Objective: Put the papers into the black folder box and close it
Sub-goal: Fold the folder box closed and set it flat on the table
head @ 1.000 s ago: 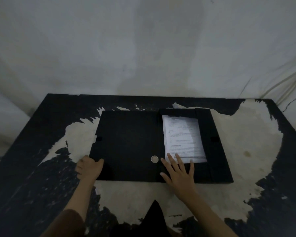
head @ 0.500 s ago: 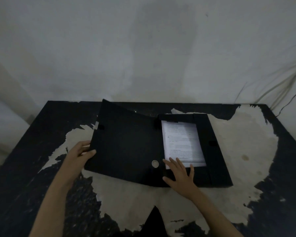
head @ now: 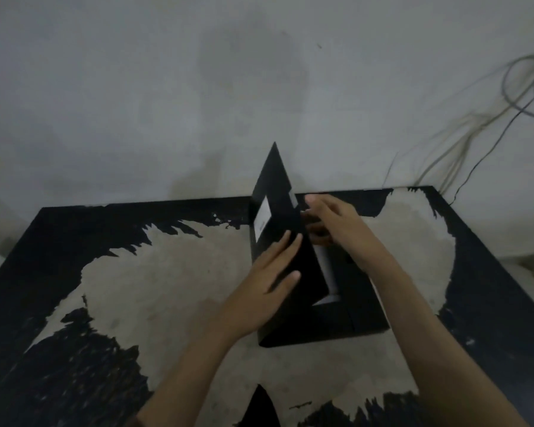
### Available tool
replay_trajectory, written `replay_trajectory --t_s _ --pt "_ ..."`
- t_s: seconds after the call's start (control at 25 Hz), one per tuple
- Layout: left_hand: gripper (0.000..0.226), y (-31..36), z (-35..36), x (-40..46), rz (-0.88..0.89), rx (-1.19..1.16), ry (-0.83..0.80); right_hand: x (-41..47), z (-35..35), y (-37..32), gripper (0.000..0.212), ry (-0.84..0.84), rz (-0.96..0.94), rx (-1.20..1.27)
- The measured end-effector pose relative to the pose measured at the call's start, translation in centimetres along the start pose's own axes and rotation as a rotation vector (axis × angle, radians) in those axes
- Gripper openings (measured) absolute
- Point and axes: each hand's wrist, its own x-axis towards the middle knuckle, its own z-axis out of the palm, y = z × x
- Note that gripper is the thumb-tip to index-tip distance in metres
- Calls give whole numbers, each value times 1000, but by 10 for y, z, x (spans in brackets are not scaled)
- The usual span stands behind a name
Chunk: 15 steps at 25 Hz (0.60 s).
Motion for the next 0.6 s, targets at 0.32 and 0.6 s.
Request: replay_trajectory --t_s 0.32,0.6 --pt "63 -62 58 35 -179 317 -60 18 -59 55 39 179 184 -411" --pt "76 -93 72 36 -432 120 -168 13 -58 139 43 218 365 -474"
